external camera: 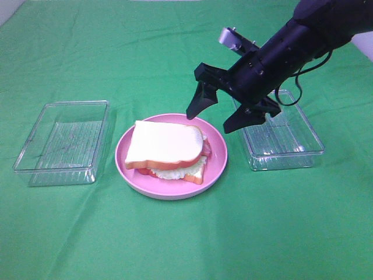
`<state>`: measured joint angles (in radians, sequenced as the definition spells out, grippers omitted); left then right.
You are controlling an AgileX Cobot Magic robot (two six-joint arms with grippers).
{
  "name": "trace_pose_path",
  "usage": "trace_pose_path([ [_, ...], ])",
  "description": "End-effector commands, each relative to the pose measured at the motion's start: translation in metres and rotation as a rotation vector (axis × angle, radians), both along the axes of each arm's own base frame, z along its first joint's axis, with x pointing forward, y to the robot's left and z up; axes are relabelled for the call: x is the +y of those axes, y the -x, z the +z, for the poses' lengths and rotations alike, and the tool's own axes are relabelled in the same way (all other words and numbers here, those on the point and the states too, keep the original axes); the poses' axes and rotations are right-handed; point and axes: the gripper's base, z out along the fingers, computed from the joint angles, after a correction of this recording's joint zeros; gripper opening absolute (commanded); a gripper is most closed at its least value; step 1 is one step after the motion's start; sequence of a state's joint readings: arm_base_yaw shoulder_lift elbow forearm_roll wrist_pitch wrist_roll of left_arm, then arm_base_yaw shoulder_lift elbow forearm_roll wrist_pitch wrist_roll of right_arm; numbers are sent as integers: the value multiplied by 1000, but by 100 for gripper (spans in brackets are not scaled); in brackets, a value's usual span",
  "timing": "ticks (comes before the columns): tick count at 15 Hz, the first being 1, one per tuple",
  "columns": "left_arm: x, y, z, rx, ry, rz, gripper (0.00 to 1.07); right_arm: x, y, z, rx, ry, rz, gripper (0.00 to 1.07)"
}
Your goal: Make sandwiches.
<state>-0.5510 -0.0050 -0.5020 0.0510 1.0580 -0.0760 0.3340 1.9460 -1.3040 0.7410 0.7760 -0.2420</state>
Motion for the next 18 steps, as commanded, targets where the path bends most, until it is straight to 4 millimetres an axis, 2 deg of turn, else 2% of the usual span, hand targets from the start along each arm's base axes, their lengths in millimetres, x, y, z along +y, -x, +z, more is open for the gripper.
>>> trace_pose_path([
  [1, 1, 3, 0, -24, 19, -11, 79, -18, 12, 29, -84, 178, 57, 78],
  [3, 1, 3, 0, -24, 19, -11, 79, -36, 26, 53, -117, 327, 100, 77],
  [4, 1, 3, 0, -24, 19, -11, 79, -40, 30, 60, -128, 355, 99, 77],
  [6, 1, 3, 0, -24, 19, -11, 79, -55, 52, 85, -196, 411, 78, 77],
  [8, 1, 3, 0, -24, 19, -11, 79, -68, 86, 103, -242, 415, 64, 77],
  [9, 1, 3, 0, -24, 19, -11, 79, -82, 125, 114, -279, 403, 57, 77],
  [12, 1, 3, 0, -24, 19, -11, 79, -106, 196, 117, -300, 394, 63, 77],
  [13, 1, 3, 0, -24, 19, -11, 79, -110, 208, 116, -302, 393, 65, 77],
  [16, 1, 3, 0, -25, 18, -14, 79, -134, 271, 103, -330, 403, 73, 77],
  [18, 0, 3, 0, -28, 12, -31, 79, -148, 303, 100, -425, 407, 54, 77],
])
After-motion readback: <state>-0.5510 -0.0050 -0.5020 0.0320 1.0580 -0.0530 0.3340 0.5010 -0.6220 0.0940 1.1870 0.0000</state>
